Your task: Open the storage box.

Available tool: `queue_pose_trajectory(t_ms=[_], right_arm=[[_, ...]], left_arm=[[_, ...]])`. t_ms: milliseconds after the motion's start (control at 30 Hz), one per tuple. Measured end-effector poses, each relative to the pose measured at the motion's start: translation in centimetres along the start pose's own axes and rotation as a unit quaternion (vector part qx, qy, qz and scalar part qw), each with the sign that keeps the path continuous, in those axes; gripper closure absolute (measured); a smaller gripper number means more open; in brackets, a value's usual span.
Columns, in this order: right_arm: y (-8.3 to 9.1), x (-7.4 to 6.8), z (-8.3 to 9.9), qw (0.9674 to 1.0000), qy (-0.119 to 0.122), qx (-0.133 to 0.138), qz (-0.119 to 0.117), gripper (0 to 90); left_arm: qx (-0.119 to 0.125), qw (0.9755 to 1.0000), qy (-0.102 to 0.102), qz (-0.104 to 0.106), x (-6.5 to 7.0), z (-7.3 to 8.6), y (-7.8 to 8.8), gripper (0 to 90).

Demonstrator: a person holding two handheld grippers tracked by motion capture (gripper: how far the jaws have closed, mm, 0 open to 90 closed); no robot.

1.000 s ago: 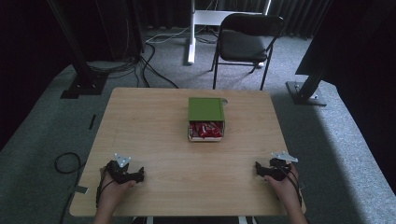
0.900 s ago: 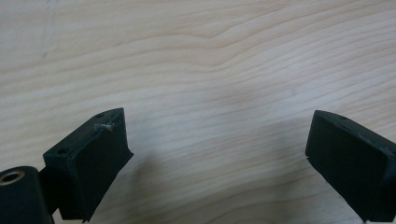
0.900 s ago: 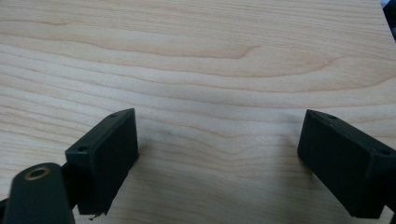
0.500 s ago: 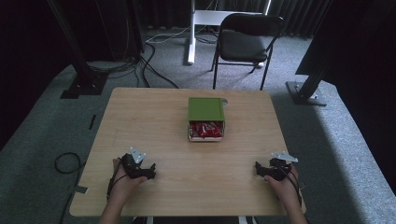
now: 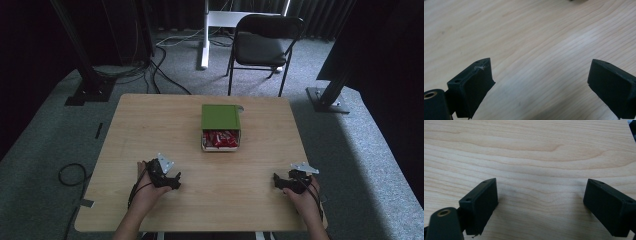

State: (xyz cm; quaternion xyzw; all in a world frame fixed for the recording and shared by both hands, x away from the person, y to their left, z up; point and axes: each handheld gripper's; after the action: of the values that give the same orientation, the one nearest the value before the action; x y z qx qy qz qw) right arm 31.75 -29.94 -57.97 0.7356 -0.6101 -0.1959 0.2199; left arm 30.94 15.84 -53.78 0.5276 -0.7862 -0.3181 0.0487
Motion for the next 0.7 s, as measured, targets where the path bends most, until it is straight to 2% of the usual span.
queue_pose_trajectory(t_ms=[367,500,700], right_arm=[[0.0,0.0,0.0,1.0000,0.000,0.000,0.000,11.6],[0.0,0.0,0.0,1.0000,0.000,0.000,0.000,11.6],[0.0,0.0,0.0,1.0000,0.000,0.000,0.000,11.6]], left_arm=[[0.018,0.9985,-0.048,0.017,2.0,-2.3,-0.6,6.7],[0.026,0.9970,-0.070,0.022,2.9,-3.1,-0.8,6.7],[0.031,0.9930,-0.109,0.032,4.5,-4.0,-1.6,6.7]])
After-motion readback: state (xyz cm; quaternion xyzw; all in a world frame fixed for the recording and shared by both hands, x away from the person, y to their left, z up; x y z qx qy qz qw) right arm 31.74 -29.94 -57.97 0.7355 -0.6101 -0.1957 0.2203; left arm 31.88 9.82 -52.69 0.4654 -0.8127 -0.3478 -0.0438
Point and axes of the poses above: each handheld gripper's, and its own axes: y roughly backward along the jaws, z roughly out of its underside, x roughly to its right, and after that the axes turned 8 degrees about x, right-handed
